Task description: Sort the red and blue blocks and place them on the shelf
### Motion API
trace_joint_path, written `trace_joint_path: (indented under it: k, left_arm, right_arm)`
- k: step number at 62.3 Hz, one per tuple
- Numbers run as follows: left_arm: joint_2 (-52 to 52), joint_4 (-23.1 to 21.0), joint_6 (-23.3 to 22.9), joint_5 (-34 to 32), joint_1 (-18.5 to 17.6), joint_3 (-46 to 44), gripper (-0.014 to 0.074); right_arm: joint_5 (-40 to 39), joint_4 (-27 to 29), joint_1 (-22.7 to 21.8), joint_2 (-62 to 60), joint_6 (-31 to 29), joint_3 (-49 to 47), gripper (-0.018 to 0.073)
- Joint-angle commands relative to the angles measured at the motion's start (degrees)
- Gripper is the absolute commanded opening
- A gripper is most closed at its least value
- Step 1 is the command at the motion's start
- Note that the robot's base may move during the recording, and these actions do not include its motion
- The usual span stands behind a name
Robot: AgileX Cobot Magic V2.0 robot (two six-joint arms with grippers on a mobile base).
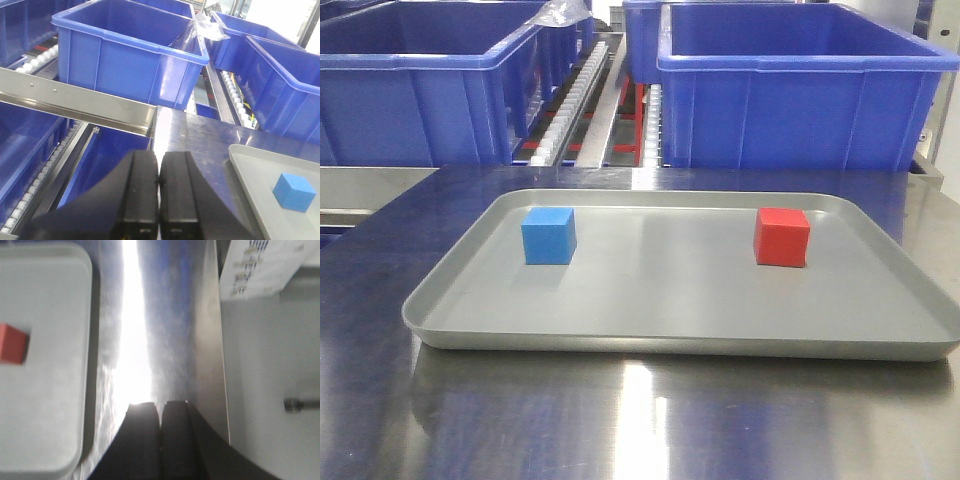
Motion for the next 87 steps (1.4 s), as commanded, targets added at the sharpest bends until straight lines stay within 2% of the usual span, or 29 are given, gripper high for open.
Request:
trace_joint_path:
  k: [1, 3, 9, 14, 20, 30, 64, 76, 87]
  left_arm:
    - [-0.93, -0.38, 0.05, -5.20, 0.06, 1.44, 0.0135]
    - [-0.93, -0.38, 0.05, -5.20, 0.06, 1.44, 0.0135]
    - [-0.93, -0.38, 0.05, -5.20, 0.06, 1.44, 0.0135]
    - [-0.93, -0.38, 0.05, -5.20, 0.06, 1.44, 0.0135]
    - [-0.93, -0.38, 0.05, -5.20, 0.06, 1.44, 0.0135]
    - [-0.93, -0.38, 0.05, -5.20, 0.06, 1.44, 0.0135]
    - [-0.93, -0.38, 0.05, -5.20, 0.06, 1.44, 0.0135]
    - [-0.93, -0.38, 0.05, -5.20, 0.06, 1.44, 0.0135]
    - [-0.93, -0.38, 0.05, -5.20, 0.06, 1.44, 0.0135]
  right_arm:
    - [-0.66, 0.47, -0.17, -0.59, 0.18, -2.20, 0.0250]
    - [-0.34, 0.82, -0.17, -0.59, 0.18, -2.20, 0.0301]
    - [0.06, 2.51, -0.17, -0.59, 0.18, -2.20, 0.0547]
    - [0.18, 4.74, 0.00, -0.59, 0.18, -2.25, 0.0636]
    - [-0.12, 7.75, 0.73, -0.59, 0.18, -2.43, 0.0622]
    - [-1.35, 9.75, 4.36, 0.41, 0.18, -4.01, 0.0622]
    - [-2.12, 9.80, 17.40, 20.65, 0.18, -19.71, 0.0622]
    - [-2.39, 9.80, 20.37, 26.76, 0.18, -22.87, 0.0622]
    - [-2.31, 9.62, 21.13, 30.24, 0.18, -24.11, 0.0622]
